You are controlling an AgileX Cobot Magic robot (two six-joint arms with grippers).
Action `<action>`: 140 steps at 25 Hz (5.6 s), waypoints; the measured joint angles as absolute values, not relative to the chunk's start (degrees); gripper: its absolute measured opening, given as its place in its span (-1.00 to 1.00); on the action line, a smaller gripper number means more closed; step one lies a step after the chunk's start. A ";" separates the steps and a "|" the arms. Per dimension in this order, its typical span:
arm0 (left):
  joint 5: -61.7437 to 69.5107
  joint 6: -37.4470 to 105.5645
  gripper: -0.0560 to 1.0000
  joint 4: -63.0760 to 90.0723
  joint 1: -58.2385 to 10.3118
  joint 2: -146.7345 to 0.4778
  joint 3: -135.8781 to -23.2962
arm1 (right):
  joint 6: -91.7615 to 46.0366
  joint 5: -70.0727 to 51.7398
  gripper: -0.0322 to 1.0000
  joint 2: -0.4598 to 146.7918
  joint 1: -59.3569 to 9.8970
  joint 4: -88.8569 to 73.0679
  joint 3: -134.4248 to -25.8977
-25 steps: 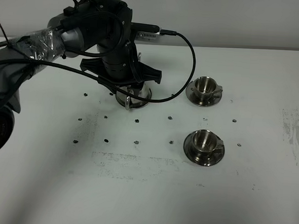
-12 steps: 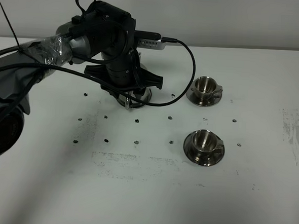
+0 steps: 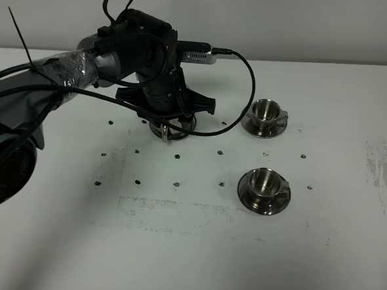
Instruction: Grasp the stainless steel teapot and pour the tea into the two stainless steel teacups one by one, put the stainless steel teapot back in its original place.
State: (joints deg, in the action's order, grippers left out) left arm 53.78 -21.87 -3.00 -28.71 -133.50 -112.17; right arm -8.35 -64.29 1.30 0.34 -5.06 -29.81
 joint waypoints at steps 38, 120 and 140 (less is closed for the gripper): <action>53.72 -24.56 0.04 -5.51 -28.16 -133.50 -112.17 | -8.35 -64.29 0.11 1.30 0.34 -5.06 -29.81; 56.08 -17.41 -0.50 -6.15 -28.16 -130.81 -112.95 | -8.35 -64.29 0.11 1.30 0.34 -5.06 -29.81; 62.13 17.96 -0.50 -0.83 -28.16 -126.99 -113.43 | -8.35 -64.29 0.11 1.30 0.34 -5.06 -29.81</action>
State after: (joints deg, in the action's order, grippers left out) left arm 62.13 17.96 -0.83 -28.16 -126.99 -113.43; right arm -8.35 -64.29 1.30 0.34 -5.06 -29.81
